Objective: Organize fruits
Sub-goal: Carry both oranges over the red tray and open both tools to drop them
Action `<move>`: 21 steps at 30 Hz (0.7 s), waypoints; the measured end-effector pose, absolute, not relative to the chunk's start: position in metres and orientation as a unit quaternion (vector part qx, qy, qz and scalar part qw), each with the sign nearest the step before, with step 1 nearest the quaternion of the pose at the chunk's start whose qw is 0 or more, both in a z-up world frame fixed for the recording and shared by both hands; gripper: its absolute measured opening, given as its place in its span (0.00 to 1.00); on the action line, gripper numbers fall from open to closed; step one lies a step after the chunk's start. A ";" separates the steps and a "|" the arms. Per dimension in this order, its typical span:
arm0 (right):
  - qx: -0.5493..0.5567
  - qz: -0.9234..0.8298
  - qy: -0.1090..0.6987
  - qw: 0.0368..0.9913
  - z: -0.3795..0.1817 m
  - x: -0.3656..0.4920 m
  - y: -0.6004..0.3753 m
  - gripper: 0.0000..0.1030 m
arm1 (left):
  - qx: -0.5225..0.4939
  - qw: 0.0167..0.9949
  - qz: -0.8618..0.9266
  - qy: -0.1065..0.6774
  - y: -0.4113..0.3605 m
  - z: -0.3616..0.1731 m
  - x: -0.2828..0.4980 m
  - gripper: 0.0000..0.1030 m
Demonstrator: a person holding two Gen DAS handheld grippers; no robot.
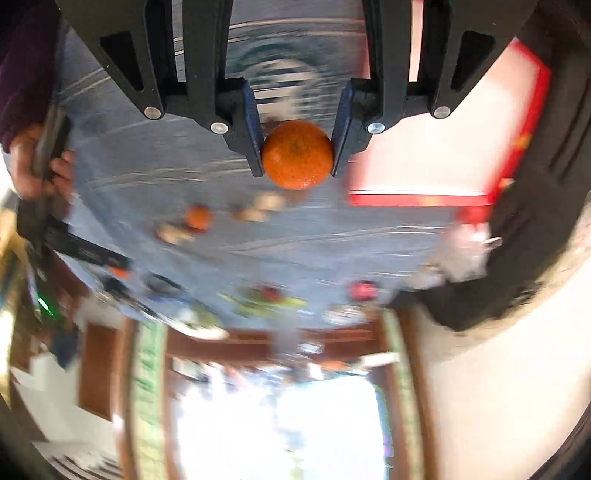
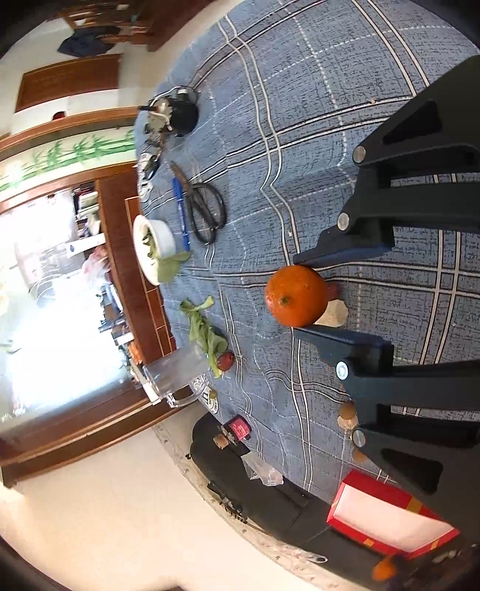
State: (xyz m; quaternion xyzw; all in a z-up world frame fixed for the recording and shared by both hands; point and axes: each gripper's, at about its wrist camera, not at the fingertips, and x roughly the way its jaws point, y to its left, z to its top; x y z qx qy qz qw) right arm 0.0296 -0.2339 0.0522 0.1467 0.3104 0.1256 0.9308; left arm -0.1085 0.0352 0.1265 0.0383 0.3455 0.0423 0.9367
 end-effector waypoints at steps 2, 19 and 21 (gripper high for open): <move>0.154 0.131 0.308 0.930 0.051 0.027 -0.230 0.32 | 0.034 0.938 0.084 0.335 0.069 0.128 -0.121 0.34; 0.047 0.345 0.364 0.864 0.092 -0.050 0.027 0.33 | -0.034 0.912 0.169 0.373 0.198 0.088 -0.144 0.34; 0.023 0.355 0.380 0.854 0.083 -0.055 0.063 0.33 | -0.037 0.905 0.165 0.391 0.204 0.080 -0.145 0.34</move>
